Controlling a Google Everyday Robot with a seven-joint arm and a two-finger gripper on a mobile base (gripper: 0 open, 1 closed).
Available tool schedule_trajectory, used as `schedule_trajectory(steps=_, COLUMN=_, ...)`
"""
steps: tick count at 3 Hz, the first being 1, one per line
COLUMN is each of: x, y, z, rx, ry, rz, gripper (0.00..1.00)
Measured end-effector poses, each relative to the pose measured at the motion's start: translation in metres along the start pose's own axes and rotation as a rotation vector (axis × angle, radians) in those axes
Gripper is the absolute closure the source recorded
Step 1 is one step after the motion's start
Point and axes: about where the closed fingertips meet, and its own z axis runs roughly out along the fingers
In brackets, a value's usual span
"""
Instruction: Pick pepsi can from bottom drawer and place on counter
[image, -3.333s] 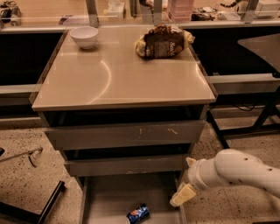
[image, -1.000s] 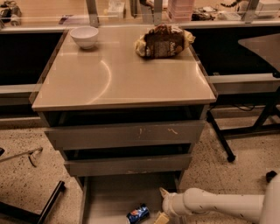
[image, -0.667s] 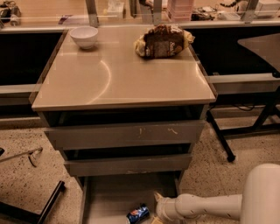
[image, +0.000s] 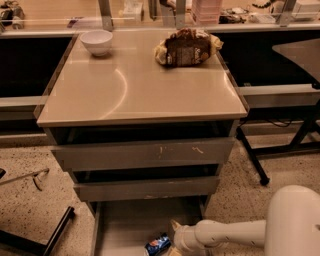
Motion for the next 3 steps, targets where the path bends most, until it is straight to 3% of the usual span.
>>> schedule_trajectory(steps=1, x=0.001, y=0.004, z=0.035, rx=-0.065, ry=0.01, rz=-0.02, gripper=0.0)
schedule_trajectory(steps=3, x=0.008, y=0.01, z=0.077, rx=-0.133, ry=0.03, rz=-0.031, gripper=0.0)
